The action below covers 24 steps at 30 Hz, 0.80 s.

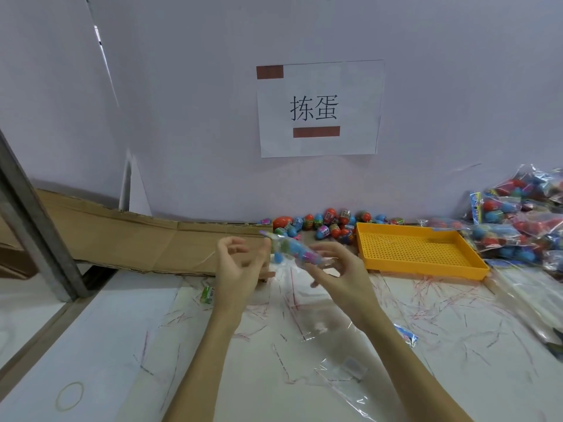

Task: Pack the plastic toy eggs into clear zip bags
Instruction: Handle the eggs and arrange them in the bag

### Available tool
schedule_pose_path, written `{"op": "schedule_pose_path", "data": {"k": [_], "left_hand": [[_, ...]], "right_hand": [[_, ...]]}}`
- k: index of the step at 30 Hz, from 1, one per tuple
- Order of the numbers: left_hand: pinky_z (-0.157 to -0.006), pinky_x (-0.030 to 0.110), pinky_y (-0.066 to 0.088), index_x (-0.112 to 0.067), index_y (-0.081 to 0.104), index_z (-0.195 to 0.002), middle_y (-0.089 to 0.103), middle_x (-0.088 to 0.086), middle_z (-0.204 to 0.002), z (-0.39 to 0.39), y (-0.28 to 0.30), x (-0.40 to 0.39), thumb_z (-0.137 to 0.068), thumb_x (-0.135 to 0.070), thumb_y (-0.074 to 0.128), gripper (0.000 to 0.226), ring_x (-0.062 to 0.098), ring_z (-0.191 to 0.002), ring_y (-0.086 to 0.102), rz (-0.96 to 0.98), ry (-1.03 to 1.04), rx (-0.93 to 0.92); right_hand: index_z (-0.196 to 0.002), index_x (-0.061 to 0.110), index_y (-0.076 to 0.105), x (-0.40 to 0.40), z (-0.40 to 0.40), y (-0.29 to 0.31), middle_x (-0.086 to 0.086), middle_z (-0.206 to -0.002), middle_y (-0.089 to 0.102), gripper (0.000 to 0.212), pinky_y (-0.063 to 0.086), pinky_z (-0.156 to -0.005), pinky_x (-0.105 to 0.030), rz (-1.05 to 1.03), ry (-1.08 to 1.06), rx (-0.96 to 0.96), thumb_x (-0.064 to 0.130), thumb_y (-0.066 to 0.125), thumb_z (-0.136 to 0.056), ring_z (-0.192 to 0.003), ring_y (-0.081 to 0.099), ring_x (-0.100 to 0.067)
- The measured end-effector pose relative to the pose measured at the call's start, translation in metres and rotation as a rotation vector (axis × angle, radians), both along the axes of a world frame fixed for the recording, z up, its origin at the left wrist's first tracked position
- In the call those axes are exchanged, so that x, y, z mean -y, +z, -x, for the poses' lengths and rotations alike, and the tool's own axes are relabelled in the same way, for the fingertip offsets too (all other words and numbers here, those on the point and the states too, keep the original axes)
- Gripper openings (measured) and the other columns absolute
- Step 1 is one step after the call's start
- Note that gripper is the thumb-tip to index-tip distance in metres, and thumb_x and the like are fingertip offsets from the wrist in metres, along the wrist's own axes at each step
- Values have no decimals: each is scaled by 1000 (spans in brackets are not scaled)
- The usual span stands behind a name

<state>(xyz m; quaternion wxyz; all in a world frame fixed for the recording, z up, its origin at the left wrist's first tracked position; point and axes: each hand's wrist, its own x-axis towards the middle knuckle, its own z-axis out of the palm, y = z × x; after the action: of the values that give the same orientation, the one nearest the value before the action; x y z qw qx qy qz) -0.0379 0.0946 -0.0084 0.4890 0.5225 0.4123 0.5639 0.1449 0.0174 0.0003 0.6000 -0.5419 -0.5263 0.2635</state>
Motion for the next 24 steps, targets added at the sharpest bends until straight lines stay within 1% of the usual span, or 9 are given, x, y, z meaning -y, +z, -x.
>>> {"op": "schedule_pose_path", "data": {"k": [3, 5, 7, 10, 12, 15, 19, 22, 24], "left_hand": [[-80, 46, 64, -16, 55, -122, 77, 12, -109, -1, 6, 3, -65, -84, 74, 91, 32, -95, 78, 233, -281, 171], [-86, 49, 63, -19, 54, -125, 75, 14, -115, 1, 5, 3, -74, -69, 80, 76, 30, -97, 78, 263, -184, 180], [-83, 42, 64, -29, 51, -126, 72, 10, -117, 5, 2, 0, -84, -36, 84, 54, 24, -93, 78, 237, -25, 183], [-74, 36, 65, -29, 51, -134, 74, 9, -113, 12, 1, -5, -80, -17, 84, 65, 25, -94, 79, 265, -42, 295], [-68, 35, 65, -19, 57, -134, 78, 8, -111, 14, 5, -5, -83, -10, 80, 57, 27, -95, 78, 266, -120, 333], [-67, 33, 63, -15, 69, -127, 76, 10, -116, 11, 7, 0, -90, -9, 75, 37, 23, -98, 77, 235, -263, 267], [-71, 35, 63, -17, 78, -108, 79, 6, -106, 6, 7, 6, -86, -35, 78, 28, 22, -97, 77, 181, -242, 159], [-88, 38, 59, -12, 79, -97, 80, -1, -94, 6, 4, 7, -94, -29, 74, 18, 18, -95, 76, 85, -46, 45], [-90, 38, 58, -13, 79, -97, 80, -1, -92, 5, 2, 6, -95, -27, 74, 14, 19, -97, 76, 102, -13, 45]], "right_hand": [[-116, 21, 71, -1, 6, -9, 2, -120, 61, 34, 57, -79, -18, -123, 61, 271, 4, 77, -87, -102, 64, -8], [-119, 22, 72, -2, 10, -13, 4, -125, 58, 44, 54, -87, -14, -152, 109, 432, -9, 68, -89, -111, 59, -3], [-125, 25, 69, -3, 13, -12, 10, -126, 58, 56, 55, -90, -17, -149, 110, 442, -18, 56, -90, -112, 61, -1], [-142, 29, 49, -5, 17, -9, 14, -122, 60, 57, 59, -80, -20, -94, 46, 202, -8, 50, -99, -98, 70, -2], [-145, 30, 41, -5, 20, -6, 16, -117, 62, 49, 58, -71, -17, -30, 13, 39, 19, 59, -102, -93, 70, -2], [-133, 26, 56, -2, 20, -3, 14, -104, 71, 46, 56, -65, -15, 157, 51, -105, 50, 58, -93, -90, 70, 1], [-107, 18, 75, 2, 18, -3, 4, -95, 79, 21, 58, -68, -19, 206, 120, -335, 32, 62, -99, -88, 76, -14], [-92, 25, 78, 3, 19, 0, 5, -87, 79, 13, 56, -63, -16, 170, 60, -342, 25, 66, -97, -81, 76, -11], [-88, 28, 79, 2, 22, -1, 6, -82, 79, 13, 55, -62, -14, 145, -3, -344, 24, 69, -96, -78, 75, -9]]}}
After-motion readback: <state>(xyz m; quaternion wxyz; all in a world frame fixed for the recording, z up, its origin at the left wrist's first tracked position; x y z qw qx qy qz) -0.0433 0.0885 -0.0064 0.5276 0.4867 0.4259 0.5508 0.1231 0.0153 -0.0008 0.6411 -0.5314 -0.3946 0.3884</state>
